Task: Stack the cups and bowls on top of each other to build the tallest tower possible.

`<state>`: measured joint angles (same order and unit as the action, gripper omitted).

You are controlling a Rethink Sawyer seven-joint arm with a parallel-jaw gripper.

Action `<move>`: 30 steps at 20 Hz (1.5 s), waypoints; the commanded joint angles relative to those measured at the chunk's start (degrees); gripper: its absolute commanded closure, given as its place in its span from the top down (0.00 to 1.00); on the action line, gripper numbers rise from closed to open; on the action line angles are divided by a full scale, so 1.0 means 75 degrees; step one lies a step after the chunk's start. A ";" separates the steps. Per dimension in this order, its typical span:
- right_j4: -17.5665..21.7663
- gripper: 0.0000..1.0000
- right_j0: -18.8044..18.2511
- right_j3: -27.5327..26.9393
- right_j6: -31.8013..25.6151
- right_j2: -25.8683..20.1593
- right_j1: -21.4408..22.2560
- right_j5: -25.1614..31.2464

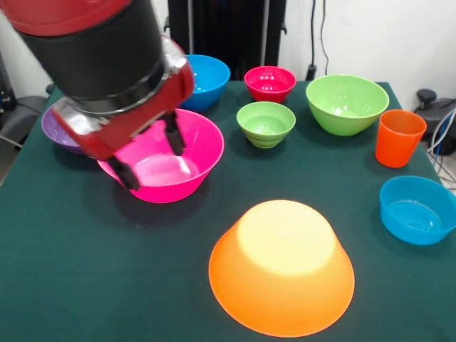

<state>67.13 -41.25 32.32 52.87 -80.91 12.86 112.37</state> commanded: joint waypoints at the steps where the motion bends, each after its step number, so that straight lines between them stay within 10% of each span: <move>1: -0.0363 1.00 -0.0106 0.1181 0.0934 0.1739 0.0517 -0.0792; 30: -0.1311 1.00 0.0413 0.0781 0.0580 0.3177 0.0587 -0.1404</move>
<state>57.80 -41.26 35.69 52.87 -63.18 16.36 105.23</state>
